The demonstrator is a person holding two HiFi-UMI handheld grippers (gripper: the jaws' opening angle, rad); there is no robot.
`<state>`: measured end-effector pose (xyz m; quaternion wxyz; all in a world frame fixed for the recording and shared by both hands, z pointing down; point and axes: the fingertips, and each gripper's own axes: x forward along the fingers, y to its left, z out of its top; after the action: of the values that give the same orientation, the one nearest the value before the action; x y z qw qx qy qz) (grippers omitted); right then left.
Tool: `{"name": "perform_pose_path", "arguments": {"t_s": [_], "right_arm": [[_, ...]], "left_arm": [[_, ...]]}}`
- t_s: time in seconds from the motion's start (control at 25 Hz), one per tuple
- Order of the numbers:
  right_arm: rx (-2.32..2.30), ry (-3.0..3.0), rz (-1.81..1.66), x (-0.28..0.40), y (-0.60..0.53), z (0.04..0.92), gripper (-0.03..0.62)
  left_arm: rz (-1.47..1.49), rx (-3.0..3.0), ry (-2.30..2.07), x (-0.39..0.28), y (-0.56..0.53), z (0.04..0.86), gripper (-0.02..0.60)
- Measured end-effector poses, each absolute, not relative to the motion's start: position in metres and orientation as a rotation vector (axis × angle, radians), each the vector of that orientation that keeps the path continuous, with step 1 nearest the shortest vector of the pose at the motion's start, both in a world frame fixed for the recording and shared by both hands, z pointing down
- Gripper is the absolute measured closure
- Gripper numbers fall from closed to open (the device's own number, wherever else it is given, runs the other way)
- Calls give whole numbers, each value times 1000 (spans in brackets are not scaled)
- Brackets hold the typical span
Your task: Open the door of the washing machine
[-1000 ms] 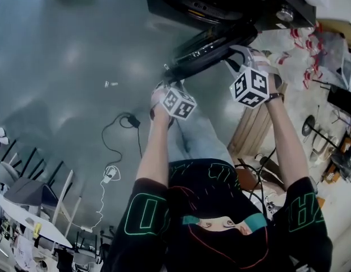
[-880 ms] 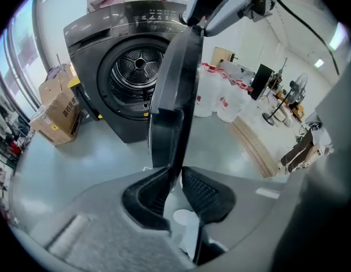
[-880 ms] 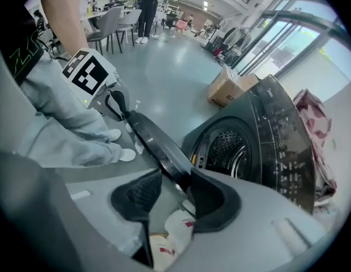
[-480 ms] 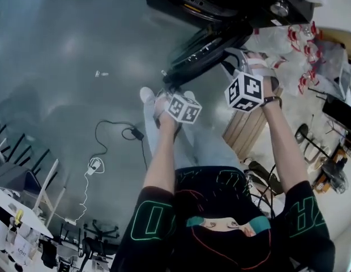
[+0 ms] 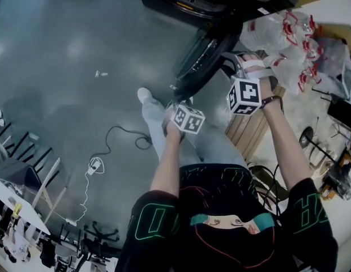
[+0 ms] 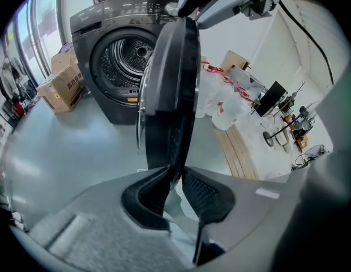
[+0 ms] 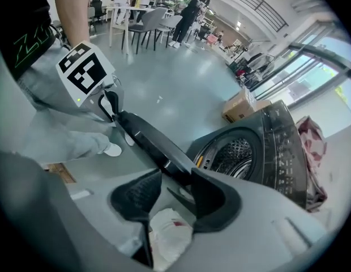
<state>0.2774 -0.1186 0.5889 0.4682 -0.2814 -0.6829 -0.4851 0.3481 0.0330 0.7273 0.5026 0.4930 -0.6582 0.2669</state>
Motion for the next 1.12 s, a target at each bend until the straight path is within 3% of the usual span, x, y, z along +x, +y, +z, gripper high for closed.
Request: {"name": "perform_pose_path", "arguments": {"t_s": [0.24,0.56,0.76,1.12], "right_arm": [[-634,-1744,-1161,291,-129,587,430],[-424,-2077,-574,307,-123,557,455],[-85,-2339,-65,302,-137,511,591],[545,-2739,485,282,-174,375,591]], "left_arm": [[660,1180,-1564,369,25,716,517],[502,1154,-1655,345,30,658,571],[251,1264,-1747,298,2,579,572],[221,1655,-2169,179,-85,357,571]]}}
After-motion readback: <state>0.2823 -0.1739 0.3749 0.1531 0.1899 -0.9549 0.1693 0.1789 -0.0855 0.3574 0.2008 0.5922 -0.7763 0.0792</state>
